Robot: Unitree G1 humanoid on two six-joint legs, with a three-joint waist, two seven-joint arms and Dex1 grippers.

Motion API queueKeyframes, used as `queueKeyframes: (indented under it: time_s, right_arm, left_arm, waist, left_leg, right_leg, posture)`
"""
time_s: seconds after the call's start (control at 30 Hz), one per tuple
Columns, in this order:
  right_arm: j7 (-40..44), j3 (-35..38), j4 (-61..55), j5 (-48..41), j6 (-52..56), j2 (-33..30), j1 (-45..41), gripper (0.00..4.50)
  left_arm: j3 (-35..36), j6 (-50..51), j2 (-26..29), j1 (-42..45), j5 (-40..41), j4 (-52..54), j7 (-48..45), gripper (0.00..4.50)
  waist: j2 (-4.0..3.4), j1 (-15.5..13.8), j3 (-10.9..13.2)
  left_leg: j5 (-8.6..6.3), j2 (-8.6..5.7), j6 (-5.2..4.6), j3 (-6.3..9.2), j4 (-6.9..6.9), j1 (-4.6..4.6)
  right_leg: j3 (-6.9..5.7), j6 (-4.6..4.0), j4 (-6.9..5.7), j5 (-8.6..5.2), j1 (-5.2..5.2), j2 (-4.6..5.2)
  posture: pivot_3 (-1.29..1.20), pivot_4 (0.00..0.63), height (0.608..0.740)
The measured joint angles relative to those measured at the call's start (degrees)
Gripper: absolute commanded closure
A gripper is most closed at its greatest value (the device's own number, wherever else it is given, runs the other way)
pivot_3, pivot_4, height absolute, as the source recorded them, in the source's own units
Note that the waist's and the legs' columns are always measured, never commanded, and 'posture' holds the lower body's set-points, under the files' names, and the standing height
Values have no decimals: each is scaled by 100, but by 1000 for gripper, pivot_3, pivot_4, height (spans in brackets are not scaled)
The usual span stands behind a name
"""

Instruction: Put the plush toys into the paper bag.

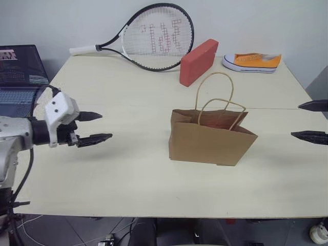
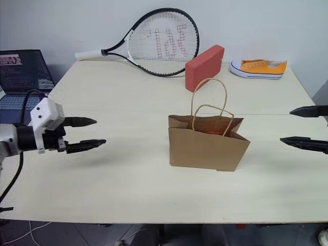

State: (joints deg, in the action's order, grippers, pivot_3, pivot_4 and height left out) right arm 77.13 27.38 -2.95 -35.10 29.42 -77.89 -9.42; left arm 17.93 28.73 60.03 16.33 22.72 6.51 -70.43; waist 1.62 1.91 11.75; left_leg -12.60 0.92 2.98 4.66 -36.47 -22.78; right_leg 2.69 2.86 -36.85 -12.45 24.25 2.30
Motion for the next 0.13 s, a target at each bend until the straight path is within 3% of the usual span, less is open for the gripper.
queueKeyframes:
  time_s: [0.13]
  right_arm:
    - [65, -294, 186, 91, -43, -1, -313, 0]
  left_arm:
    - [41, 128, 24, -22, 172, -2, 7, 684]
  waist:
    - [-1, -2, 1]
  left_leg:
    - [0, 1, 0, -4, 0, -2]
  right_leg:
    - [1, -1, 0, -1, 2, 0]
  posture:
    - [0, 150, 740]
